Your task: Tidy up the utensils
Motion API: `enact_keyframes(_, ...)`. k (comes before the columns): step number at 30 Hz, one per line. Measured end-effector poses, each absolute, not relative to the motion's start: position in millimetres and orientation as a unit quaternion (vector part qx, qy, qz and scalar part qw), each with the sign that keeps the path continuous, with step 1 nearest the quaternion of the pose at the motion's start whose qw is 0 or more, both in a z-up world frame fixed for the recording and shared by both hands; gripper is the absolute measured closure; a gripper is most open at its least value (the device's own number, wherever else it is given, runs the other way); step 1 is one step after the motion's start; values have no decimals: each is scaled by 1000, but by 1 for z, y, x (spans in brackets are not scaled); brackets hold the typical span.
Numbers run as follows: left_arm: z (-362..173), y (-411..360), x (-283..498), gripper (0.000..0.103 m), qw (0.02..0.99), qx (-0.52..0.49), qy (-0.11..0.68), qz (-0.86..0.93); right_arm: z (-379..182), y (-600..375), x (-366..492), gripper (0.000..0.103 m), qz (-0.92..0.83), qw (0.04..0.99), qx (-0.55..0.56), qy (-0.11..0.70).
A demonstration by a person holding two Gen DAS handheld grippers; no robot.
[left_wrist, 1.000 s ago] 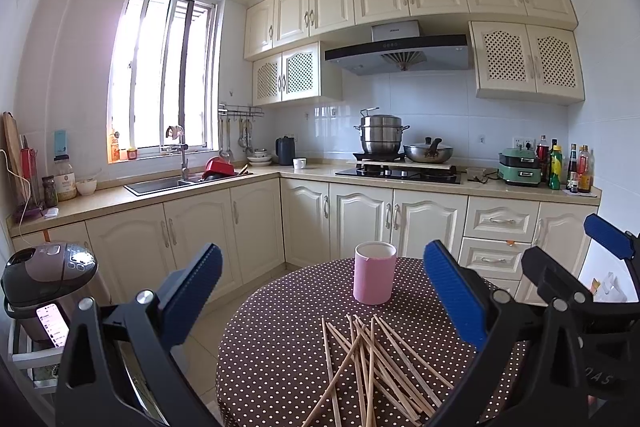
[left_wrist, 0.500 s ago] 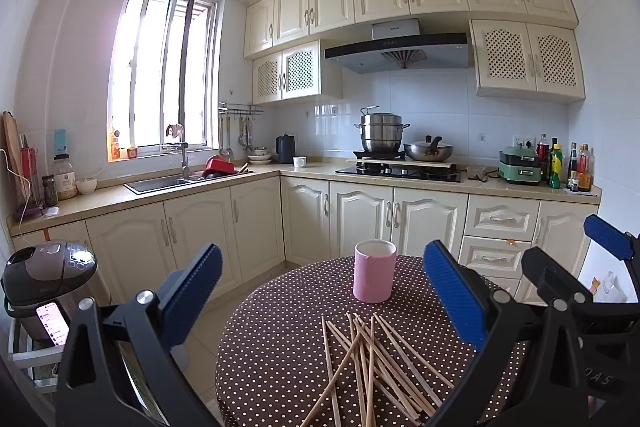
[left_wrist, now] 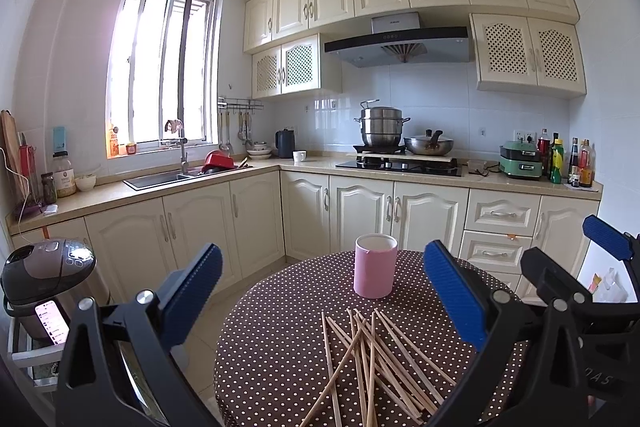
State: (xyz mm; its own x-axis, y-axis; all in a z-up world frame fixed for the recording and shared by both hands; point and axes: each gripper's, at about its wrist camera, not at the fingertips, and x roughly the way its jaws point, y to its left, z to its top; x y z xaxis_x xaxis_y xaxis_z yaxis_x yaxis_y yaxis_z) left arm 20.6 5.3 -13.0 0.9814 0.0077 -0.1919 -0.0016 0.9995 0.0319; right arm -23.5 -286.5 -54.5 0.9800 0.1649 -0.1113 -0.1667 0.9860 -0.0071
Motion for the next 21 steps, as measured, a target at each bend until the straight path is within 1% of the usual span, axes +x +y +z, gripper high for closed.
enact_keyframes(15, -20, 5, 40, 4, 994, 17, 109, 13, -60, -284, -4, 6, 95, 993, -9, 70)
enact_keyframes(21, -31, 10, 63, 4, 989, 9, 146, -4, -69, -284, 11, 6, 100, 991, -12, 90)
